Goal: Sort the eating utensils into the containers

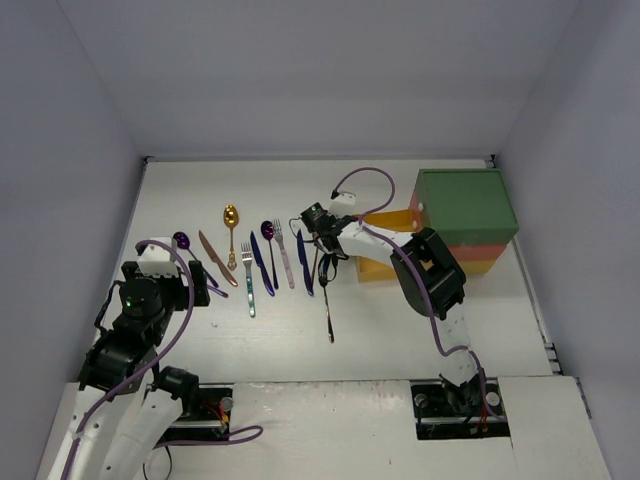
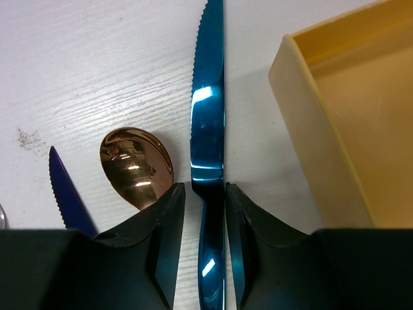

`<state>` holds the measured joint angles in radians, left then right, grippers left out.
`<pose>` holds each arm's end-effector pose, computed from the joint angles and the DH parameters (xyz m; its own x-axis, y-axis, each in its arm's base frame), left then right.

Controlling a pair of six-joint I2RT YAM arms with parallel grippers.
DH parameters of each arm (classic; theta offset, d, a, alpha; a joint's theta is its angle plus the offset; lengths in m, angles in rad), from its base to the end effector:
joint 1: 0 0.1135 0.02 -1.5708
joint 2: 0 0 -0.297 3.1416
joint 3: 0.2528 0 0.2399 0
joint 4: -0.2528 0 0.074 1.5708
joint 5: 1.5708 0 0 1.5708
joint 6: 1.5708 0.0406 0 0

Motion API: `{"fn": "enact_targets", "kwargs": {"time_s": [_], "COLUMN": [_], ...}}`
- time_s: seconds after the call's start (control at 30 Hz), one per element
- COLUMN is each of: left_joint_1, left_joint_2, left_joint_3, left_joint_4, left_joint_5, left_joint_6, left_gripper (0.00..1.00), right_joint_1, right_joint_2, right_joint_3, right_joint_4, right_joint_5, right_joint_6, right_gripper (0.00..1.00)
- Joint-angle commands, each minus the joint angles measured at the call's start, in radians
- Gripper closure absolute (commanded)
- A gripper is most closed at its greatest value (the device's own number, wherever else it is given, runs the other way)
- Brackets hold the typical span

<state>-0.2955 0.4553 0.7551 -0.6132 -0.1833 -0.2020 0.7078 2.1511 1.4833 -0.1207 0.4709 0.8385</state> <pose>0.0651 -0.0121 0.3349 -0.3131 -0.1109 -0.9432 0.0588 0.9890 -0.1358 0.3767 0.2981 0.1870 -0.6105 0.3498 -0.7106 0.1759 0.9346 0.3091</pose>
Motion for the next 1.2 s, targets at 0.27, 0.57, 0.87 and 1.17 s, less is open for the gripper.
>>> {"fn": "enact_targets", "kwargs": {"time_s": [0.27, 0.57, 0.87, 1.17], "left_joint_1": [-0.004, -0.004, -0.004, -0.004], "left_joint_2": [0.006, -0.005, -0.015, -0.018], "left_joint_3": [0.006, 0.004, 0.004, 0.001], "left_joint_4": [0.076, 0.075, 0.074, 0.073], "left_joint_5": [0.004, 0.004, 0.005, 0.004], "left_joint_6": [-0.001, 0.000, -0.001, 0.000], "left_gripper": [0.10, 0.09, 0.10, 0.09], "right_joint_1": [0.007, 0.012, 0.013, 0.018], "right_joint_2": [0.043, 0.070, 0.113, 0.105], "right_joint_3": [-0.014, 0.026, 0.072, 0.102], "right_joint_4": [-0.243, -0.287, -0.289, -0.287], "right_joint_5": [-0.035, -0.070, -0.192, -0.193], "right_joint_6": [0.046, 0.013, -0.024, -0.057], "right_gripper": [0.73, 0.74, 0.77, 1.00]}}
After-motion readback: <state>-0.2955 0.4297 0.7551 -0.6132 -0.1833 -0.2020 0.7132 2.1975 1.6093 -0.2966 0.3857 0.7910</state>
